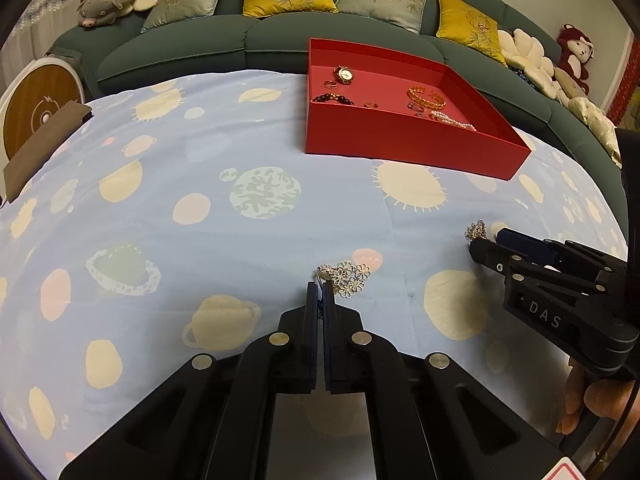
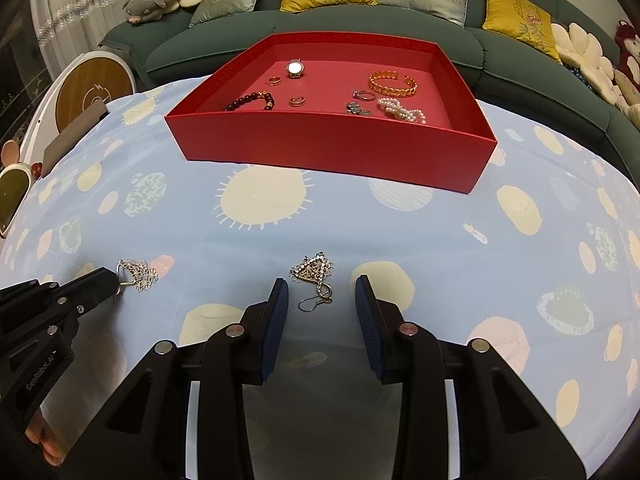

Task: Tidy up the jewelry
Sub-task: 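Grasp the silver heart pendant necklace with the right tool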

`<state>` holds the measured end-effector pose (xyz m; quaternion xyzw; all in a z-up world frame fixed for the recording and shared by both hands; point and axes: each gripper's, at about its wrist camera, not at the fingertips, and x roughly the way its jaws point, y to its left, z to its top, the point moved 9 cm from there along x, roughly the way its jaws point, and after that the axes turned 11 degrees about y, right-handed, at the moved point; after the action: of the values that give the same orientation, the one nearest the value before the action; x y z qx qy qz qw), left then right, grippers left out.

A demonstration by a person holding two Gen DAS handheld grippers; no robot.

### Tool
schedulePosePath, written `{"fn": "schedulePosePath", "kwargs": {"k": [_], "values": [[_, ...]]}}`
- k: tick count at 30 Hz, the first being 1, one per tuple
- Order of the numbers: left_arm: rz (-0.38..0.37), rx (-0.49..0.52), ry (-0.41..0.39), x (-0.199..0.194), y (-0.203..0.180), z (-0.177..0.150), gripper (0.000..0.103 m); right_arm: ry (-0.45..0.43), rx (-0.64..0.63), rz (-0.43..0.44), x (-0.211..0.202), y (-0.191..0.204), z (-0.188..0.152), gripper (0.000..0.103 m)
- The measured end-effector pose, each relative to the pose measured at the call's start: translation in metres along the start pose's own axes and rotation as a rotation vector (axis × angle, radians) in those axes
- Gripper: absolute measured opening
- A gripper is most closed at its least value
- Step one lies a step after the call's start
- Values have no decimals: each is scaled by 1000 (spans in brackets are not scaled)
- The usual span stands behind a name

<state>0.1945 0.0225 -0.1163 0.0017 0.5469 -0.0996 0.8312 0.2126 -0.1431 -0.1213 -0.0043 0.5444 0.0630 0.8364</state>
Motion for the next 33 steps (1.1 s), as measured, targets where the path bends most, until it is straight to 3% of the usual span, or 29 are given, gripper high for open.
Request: {"fn": "schedulePosePath", "kwargs": {"k": [6,11,16,17,25,26,28,29,33], "values": [[-4,1,3,-1,0,0,1,-1,0,-7,0,-3,2,15],[-4,0,2,-1,-1,0,1,-1,-7,-12,0,-3,3,6],[-5,0,-2,-2,-2,2,1,0,-6,-5,-1,-4,2,5],[-5,-1,-3,-2,-1,3,1,0,-6,-2,-1,-4,2,0],[-7,-18,-9,-5,3,7,1,-13,-24,56,-16,8,3,0],[-6,-18,-9,-5,3,6,1,-2,-34,60,-15,11,3,2],[-5,-20,-7,-5,4,6,1,1,-31,53,-11,11,4,15],[-5,-20,-5,-4,4,6,1,-3,-25,47,-10,9,4,29],[-1,-16,-1,-2,3,5,1,-10,-12,44,-3,7,10,33]]}}
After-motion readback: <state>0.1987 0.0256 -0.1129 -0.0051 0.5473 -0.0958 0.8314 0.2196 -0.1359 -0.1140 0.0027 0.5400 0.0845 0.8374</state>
